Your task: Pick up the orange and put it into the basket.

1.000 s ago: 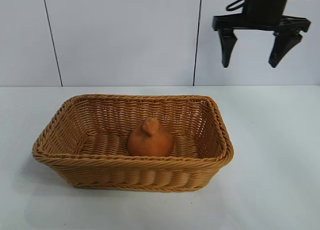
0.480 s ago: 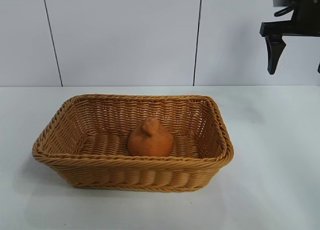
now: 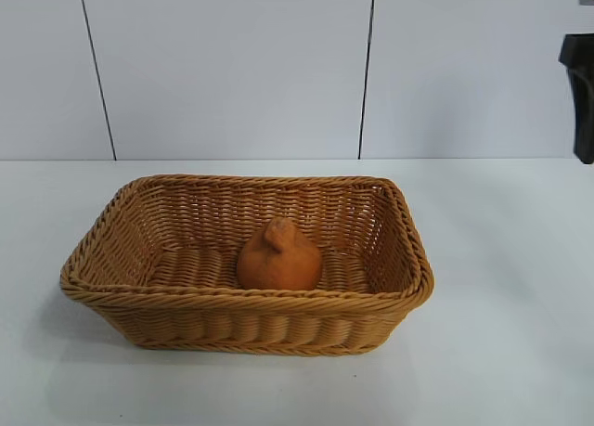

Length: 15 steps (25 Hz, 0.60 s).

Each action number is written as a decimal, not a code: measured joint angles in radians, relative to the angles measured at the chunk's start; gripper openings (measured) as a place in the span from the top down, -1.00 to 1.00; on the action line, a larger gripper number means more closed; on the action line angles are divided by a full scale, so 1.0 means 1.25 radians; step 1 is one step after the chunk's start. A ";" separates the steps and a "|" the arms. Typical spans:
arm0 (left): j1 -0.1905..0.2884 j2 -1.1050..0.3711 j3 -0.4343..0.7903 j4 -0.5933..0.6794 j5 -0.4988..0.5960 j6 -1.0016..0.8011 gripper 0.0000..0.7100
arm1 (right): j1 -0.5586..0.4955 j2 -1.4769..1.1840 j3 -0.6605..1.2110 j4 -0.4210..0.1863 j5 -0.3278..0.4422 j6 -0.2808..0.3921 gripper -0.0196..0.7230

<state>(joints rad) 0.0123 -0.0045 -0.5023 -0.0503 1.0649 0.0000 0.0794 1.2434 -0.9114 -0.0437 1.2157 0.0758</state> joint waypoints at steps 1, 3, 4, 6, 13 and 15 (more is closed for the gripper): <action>0.000 0.000 0.000 0.000 0.000 0.000 -0.66 | 0.000 -0.038 0.039 0.001 -0.011 0.001 -0.81; 0.000 0.000 0.000 0.000 0.000 0.000 -0.66 | 0.000 -0.113 0.110 0.001 -0.048 0.001 -0.81; 0.000 0.000 0.000 0.000 0.000 0.000 -0.66 | 0.000 -0.146 0.146 0.001 -0.065 0.001 -0.81; 0.000 0.000 0.000 0.000 0.000 0.000 -0.66 | 0.000 -0.224 0.205 0.001 -0.097 -0.002 -0.81; 0.000 0.000 0.000 0.000 0.000 0.000 -0.66 | 0.000 -0.470 0.331 0.001 -0.152 -0.018 -0.81; 0.000 0.000 0.000 0.001 0.000 0.000 -0.66 | 0.000 -0.525 0.335 0.001 -0.155 -0.022 -0.81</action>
<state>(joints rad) 0.0123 -0.0045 -0.5023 -0.0494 1.0649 0.0000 0.0794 0.5873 -0.4932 -0.0419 1.0219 0.0479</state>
